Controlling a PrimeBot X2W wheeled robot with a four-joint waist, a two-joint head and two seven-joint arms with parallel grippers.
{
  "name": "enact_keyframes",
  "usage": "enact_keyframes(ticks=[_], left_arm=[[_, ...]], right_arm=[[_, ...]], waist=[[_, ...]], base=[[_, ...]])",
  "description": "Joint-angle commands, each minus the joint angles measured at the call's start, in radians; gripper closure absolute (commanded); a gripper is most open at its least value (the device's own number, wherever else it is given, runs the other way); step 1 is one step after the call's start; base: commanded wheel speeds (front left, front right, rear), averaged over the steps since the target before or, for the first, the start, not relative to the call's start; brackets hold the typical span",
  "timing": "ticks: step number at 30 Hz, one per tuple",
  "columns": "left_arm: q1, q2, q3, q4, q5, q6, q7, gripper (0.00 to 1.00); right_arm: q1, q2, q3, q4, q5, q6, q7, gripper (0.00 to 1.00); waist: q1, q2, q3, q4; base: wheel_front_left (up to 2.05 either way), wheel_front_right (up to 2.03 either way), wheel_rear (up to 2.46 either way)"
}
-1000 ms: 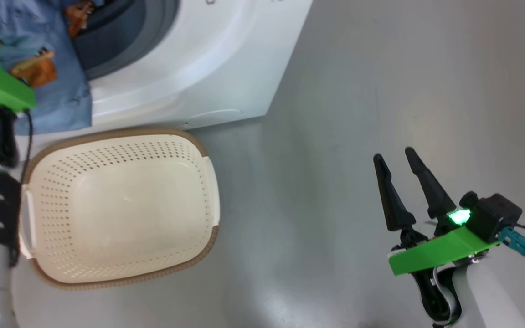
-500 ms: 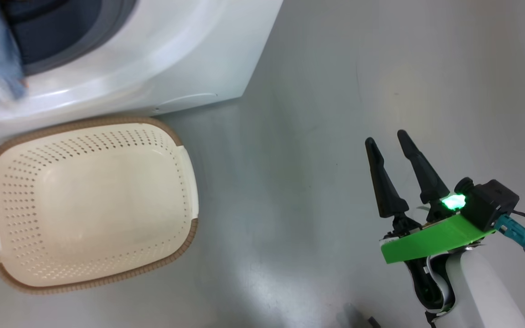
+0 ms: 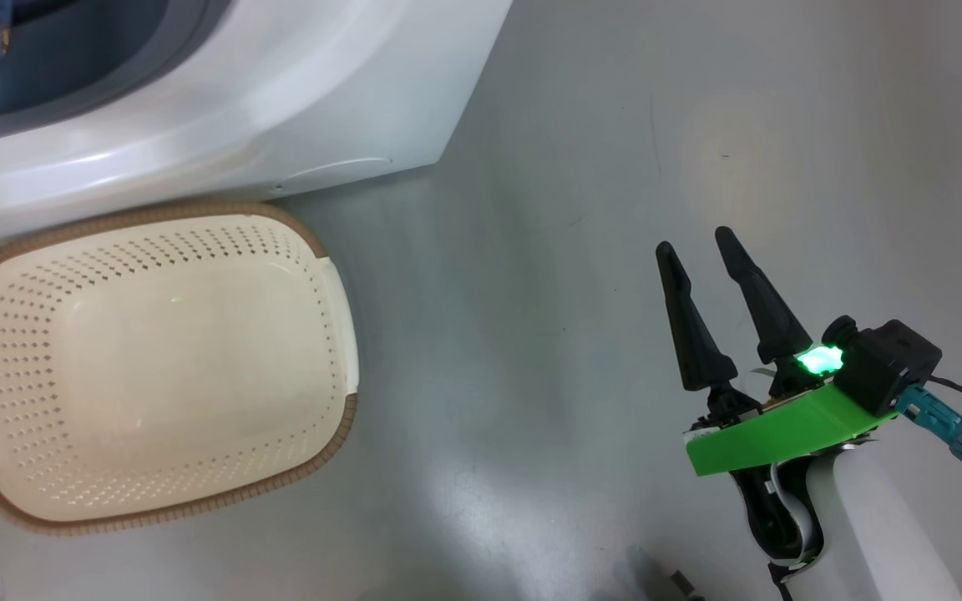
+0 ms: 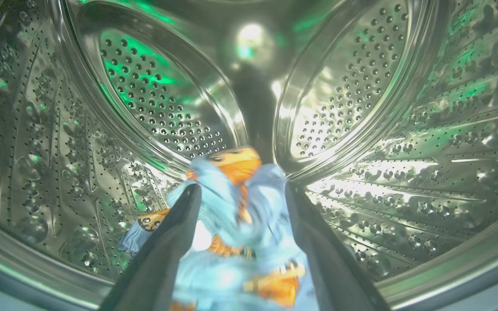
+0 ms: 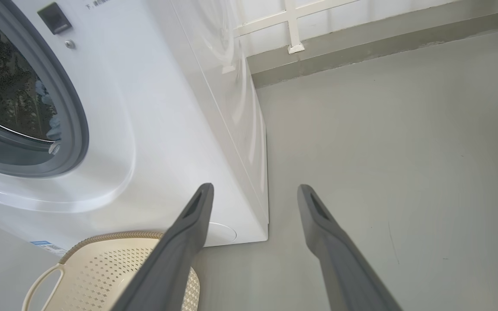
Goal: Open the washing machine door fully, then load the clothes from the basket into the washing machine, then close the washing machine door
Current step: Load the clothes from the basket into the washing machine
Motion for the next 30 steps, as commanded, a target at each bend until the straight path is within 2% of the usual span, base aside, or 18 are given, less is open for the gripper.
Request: enact_keyframes(ticks=[1,13,30], left_arm=[[0.002,0.048,0.003,-0.016,-0.003,-0.002,-0.005,0.0],[0.049,0.044,-0.015,-0.01,-0.042,-0.003,-0.005,0.0],[0.362,-0.065,0.019,-0.186,-0.037,-0.003,-0.005,0.0]], right_arm=[[0.01,0.005,0.02,-0.019,-0.006,0.002,-0.005,0.0],[0.006,-0.002,0.022,-0.011,-0.008,0.002,-0.005,0.0],[0.052,-0.059,-0.006,0.012,-0.007,0.002,-0.005,0.0]], waist=[[0.0,-0.0001,-0.001,0.003],[0.0,-0.0001,-0.027,0.023],[0.0,-0.0001,-0.157,0.09]], base=[[0.0,0.0,0.0],[0.0,0.0,0.0],[0.0,0.0,0.0]])
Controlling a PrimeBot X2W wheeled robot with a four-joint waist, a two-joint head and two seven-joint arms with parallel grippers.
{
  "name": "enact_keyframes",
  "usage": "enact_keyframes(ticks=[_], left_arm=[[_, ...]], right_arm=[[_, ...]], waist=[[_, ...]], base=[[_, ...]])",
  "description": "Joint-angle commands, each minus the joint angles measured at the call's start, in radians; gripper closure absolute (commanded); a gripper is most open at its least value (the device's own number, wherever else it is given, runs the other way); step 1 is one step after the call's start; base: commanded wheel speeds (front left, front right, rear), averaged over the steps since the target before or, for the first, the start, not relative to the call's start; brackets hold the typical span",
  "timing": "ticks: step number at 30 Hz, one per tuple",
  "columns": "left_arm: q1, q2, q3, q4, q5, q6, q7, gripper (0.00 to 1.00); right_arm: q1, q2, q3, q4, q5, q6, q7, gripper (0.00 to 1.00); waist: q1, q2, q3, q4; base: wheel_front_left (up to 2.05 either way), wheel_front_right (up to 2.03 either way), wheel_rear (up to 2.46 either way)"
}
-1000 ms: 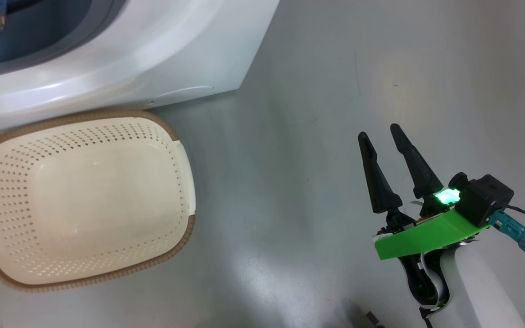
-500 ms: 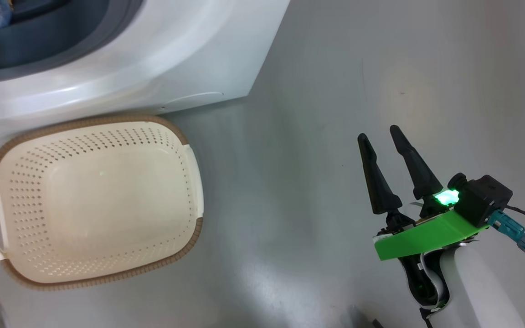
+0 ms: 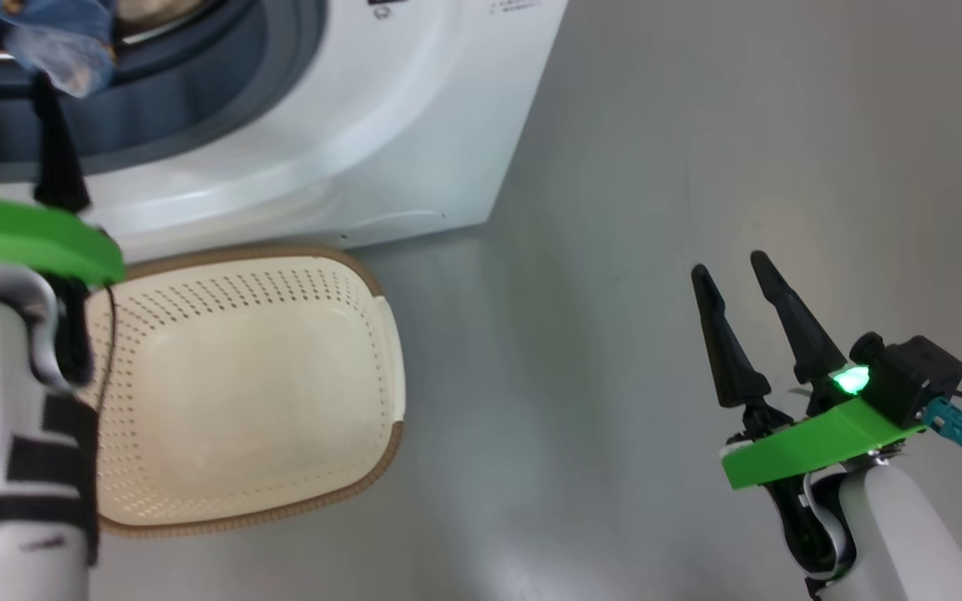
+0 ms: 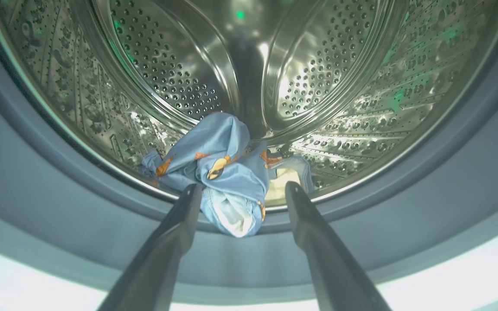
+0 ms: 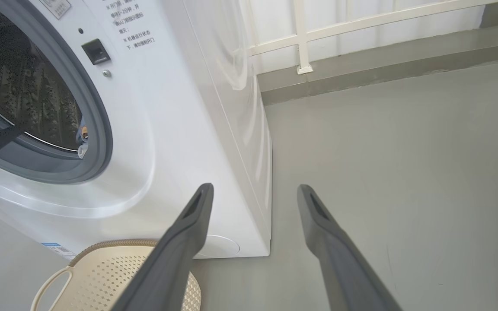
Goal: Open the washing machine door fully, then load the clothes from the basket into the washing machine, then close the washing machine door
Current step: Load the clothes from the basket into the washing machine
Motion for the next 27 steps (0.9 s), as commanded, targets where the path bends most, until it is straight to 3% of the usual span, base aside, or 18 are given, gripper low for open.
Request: enact_keyframes(ticks=[1,12,27], left_arm=[[0.029,0.036,0.02,-0.034,0.012,-0.003,-0.005,0.0],[0.282,-0.031,0.057,-0.17,0.018,-0.003,-0.005,0.0],[0.586,-0.049,0.044,-0.327,0.049,-0.003,-0.005,0.0]], right_arm=[[0.029,-0.006,0.016,-0.017,-0.006,0.002,-0.005,0.0],[0.103,-0.048,-0.004,0.012,0.01,0.002,-0.005,0.0],[0.21,-0.078,-0.015,0.022,0.024,0.002,-0.005,0.0]], waist=[[0.0,0.0,-0.04,0.028],[0.0,0.0,-0.183,0.089],[0.0,0.0,-0.328,0.106]], base=[[0.0,0.0,0.0],[0.0,0.0,0.0],[0.0,0.0,0.0]])
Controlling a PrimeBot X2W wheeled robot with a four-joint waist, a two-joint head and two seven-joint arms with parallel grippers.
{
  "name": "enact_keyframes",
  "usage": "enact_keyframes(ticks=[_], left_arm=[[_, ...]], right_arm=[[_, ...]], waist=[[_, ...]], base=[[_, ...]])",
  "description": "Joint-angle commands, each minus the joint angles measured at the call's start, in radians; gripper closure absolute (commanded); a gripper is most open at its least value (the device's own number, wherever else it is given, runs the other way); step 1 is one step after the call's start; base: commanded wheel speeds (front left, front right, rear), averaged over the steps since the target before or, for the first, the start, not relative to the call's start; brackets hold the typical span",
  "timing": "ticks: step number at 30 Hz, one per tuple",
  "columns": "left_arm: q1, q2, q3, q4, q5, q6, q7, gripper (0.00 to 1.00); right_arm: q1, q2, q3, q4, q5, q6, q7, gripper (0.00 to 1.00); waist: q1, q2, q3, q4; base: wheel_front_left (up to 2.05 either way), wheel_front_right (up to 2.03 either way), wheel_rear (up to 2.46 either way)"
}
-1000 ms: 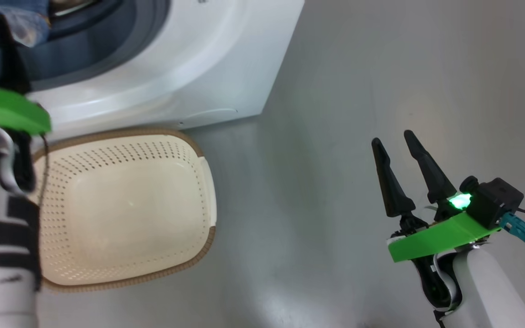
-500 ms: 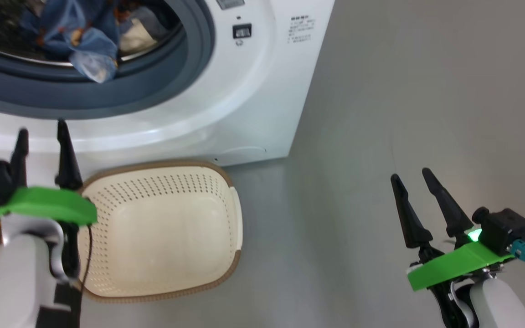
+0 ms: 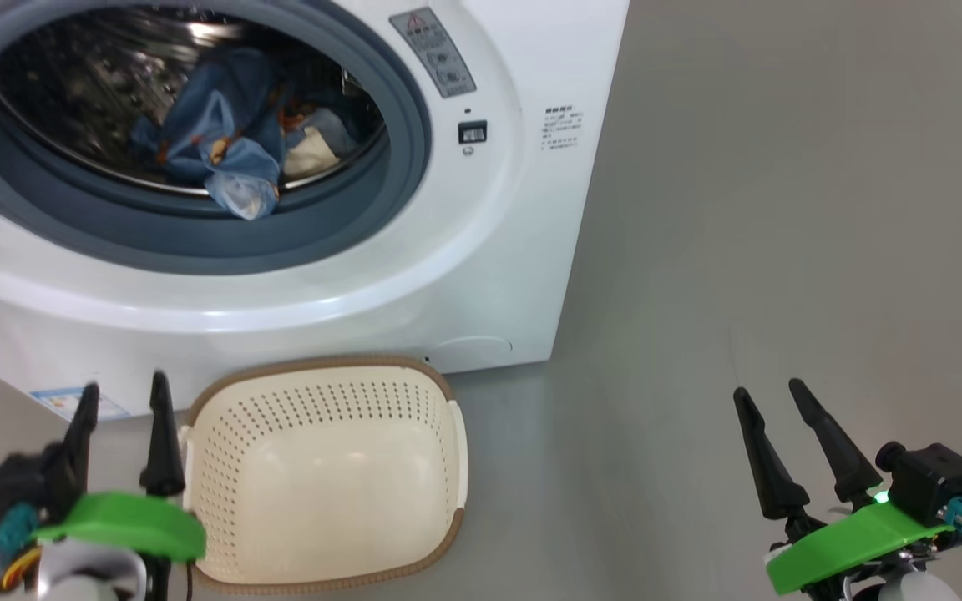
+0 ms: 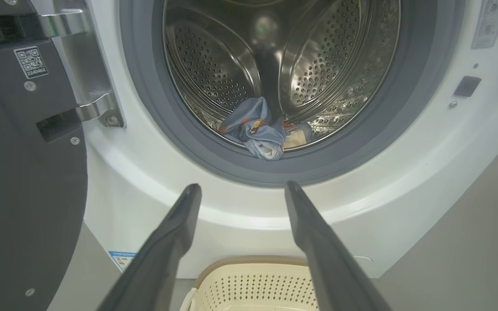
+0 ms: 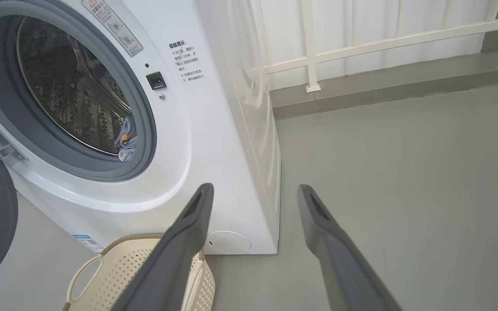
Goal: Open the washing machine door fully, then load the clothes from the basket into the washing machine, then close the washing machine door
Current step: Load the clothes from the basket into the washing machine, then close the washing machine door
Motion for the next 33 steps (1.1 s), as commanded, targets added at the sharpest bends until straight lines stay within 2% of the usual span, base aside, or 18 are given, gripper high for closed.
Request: enact_keyframes(ticks=[1,9,18,33], left_arm=[[0.035,0.023,0.036,-0.045,0.001,-0.002,-0.005,0.0],[0.176,0.008,0.065,-0.135,-0.011,-0.002,-0.005,0.0],[0.256,0.0,0.079,-0.2,-0.005,-0.002,-0.005,0.0],[0.28,-0.016,0.088,-0.229,-0.006,-0.002,-0.005,0.0]], right_arm=[[0.018,-0.015,0.017,-0.02,0.005,0.002,-0.005,0.0],[0.06,-0.029,0.004,-0.027,0.007,0.002,-0.005,0.0],[0.092,-0.027,-0.006,-0.028,0.004,0.002,-0.005,0.0],[0.107,-0.028,-0.007,-0.034,0.002,0.002,-0.005,0.0]], waist=[[0.0,-0.0001,-0.039,0.006],[0.0,-0.0001,-0.082,0.012],[0.0,-0.0001,-0.104,0.019],[0.0,-0.0001,-0.114,0.017]], base=[[0.0,0.0,0.0],[0.0,0.0,0.0],[0.0,0.0,0.0],[0.0,0.0,0.0]])
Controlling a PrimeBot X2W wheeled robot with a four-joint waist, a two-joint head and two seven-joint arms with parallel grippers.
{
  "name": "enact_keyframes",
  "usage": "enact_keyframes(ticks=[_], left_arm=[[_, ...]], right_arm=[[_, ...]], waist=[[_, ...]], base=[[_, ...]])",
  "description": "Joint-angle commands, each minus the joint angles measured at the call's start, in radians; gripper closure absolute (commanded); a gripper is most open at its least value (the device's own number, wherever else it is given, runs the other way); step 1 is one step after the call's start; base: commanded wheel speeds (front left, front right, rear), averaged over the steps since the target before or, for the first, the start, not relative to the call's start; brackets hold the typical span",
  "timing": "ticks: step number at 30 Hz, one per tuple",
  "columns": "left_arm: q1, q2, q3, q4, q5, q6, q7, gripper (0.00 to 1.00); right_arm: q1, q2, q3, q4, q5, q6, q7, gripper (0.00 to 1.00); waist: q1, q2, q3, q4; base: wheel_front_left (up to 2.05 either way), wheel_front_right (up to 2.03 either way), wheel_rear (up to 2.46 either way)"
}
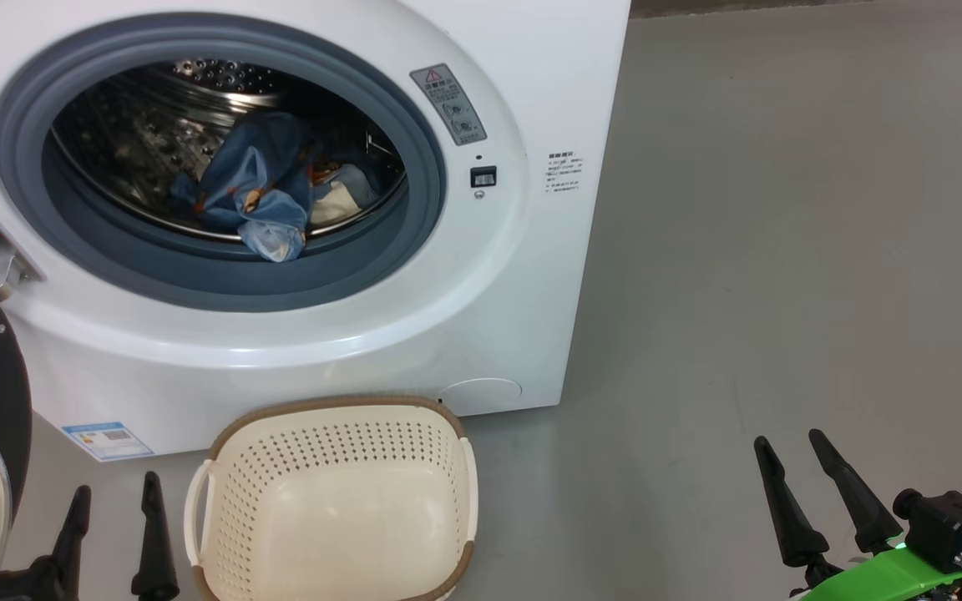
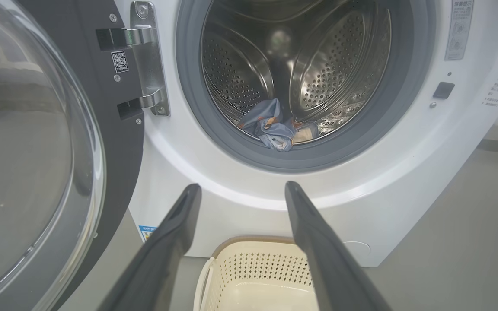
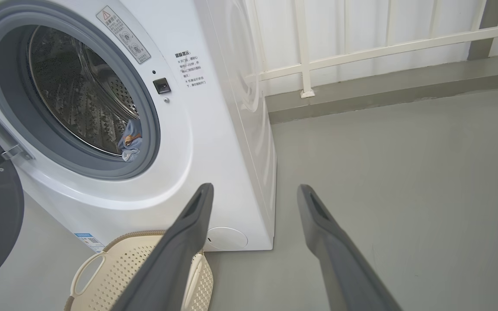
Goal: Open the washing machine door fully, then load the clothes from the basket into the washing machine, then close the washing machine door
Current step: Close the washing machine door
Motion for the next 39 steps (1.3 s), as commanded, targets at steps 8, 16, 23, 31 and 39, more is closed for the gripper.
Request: enact_keyframes(ticks=[8,16,23,31,39], left_arm=[[-0.014,0.009,0.037,-0.034,0.01,-0.002,-0.006,0.0],[-0.021,0.006,0.036,-0.028,0.021,-0.002,-0.006,0.0],[-0.017,0.005,0.03,-0.038,0.012,-0.002,-0.006,0.0],[-0.01,0.005,0.023,-0.046,0.016,-0.002,-0.006,0.0],[-0.017,0.004,0.018,-0.047,0.012,-0.002,-0.006,0.0]], right_arm=[[0.0,-0.017,0.017,-0.028,0.003,0.002,-0.005,0.0],[-0.004,-0.019,0.017,-0.03,0.004,0.002,-0.005,0.0],[-0.005,-0.02,0.016,-0.031,0.004,0.002,-0.005,0.0],[-0.002,-0.018,0.018,-0.031,0.002,0.002,-0.005,0.0],[-0.006,-0.017,0.029,-0.032,-0.003,0.002,-0.005,0.0]], waist=[[0.0,0.0,0.003,0.005],[0.0,0.0,0.011,0.01],[0.0,0.0,0.01,0.013],[0.0,0.0,0.006,0.016],[0.0,0.0,0.009,0.048]], base=[[-0.09,0.09,0.0],[-0.98,0.98,0.0],[-1.08,1.08,0.0],[-0.22,0.22,0.0],[0.0,0.0,0.0]])
